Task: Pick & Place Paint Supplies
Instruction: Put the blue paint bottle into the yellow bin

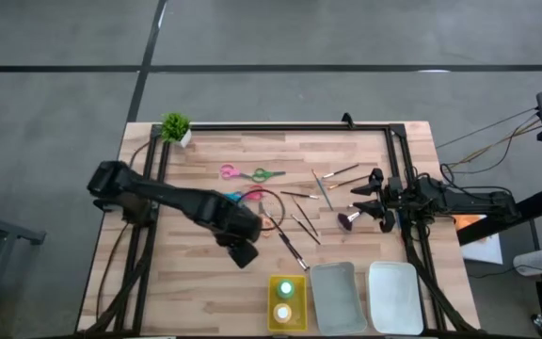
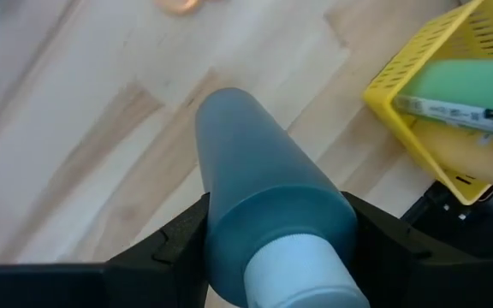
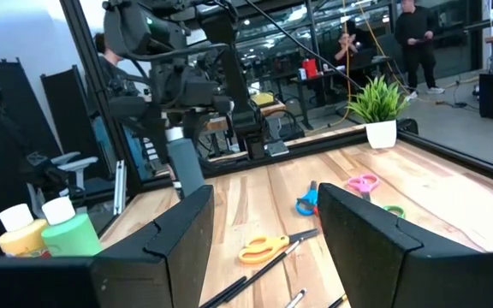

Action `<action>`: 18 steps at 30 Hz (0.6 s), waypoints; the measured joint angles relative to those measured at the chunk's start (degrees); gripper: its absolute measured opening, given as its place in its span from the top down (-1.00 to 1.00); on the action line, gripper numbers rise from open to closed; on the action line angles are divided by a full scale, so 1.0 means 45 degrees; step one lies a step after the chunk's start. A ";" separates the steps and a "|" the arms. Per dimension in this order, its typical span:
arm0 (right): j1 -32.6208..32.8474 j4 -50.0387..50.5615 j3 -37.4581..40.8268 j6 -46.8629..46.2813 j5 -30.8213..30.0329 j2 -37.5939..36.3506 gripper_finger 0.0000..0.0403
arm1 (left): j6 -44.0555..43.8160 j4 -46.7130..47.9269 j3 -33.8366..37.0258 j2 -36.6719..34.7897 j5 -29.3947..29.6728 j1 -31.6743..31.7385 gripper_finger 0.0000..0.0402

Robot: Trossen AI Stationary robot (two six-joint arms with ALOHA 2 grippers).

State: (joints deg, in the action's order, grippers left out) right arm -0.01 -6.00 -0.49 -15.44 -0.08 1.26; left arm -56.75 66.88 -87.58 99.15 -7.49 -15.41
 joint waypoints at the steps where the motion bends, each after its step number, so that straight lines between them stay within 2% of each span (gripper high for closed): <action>1: 0.0000 0.0002 0.0000 0.0000 -0.0004 0.0000 -0.03 | 0.0313 0.0120 -0.0376 0.0296 -0.0001 0.0079 -0.03; 10: -0.0002 0.0002 0.0002 0.0000 -0.0001 -0.0005 -0.03 | 0.2482 0.0241 -0.2856 0.2194 -0.0529 0.0796 -0.03; 18: -0.0001 0.0004 0.0004 0.0001 0.0001 -0.0005 -0.03 | 0.3657 0.0504 -0.4373 0.3981 -0.1870 0.1604 -0.03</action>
State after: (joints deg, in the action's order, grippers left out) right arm -0.02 -5.98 -0.47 -15.44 -0.08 1.23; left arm -40.29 69.15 -107.26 117.07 -15.91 -8.20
